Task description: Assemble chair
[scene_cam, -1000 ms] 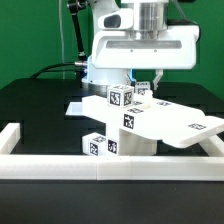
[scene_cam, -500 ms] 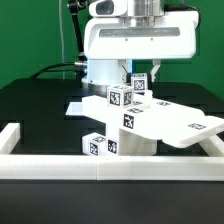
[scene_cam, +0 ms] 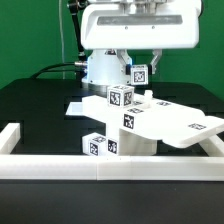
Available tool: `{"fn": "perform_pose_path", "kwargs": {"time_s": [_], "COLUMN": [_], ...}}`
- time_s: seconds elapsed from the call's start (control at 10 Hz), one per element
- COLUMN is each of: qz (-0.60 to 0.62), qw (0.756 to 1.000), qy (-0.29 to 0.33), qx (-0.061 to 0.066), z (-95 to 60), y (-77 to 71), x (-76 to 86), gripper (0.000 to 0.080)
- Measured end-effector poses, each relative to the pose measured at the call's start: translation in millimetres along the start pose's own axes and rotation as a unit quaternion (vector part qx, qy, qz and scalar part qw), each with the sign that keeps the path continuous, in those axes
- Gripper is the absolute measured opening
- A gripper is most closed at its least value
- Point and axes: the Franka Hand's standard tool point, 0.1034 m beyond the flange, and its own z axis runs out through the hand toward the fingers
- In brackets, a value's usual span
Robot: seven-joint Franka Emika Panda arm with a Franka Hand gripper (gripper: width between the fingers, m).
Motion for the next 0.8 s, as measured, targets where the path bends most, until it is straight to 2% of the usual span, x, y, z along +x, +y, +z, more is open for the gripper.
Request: {"fn": "perform_pose_path", "kwargs": {"time_s": [0.1, 0.5, 0.7, 0.8], "qz": [-0.004, -0.004, -0.025, -0.043], "qw": [1.0, 1.0, 1.0, 0.999], "qy": [0.005, 0.004, 0.004, 0.009], "qx": [-0.002, -0.003, -0.011, -0.022], "z": [-5.0, -1.6, 3.6, 2.3], "y": [-1.8, -0.8, -1.9, -5.7], "x": [10.8, 8.4, 16.6, 26.8], "gripper": [0.0289, 0.0289, 0.0289, 0.0289]}}
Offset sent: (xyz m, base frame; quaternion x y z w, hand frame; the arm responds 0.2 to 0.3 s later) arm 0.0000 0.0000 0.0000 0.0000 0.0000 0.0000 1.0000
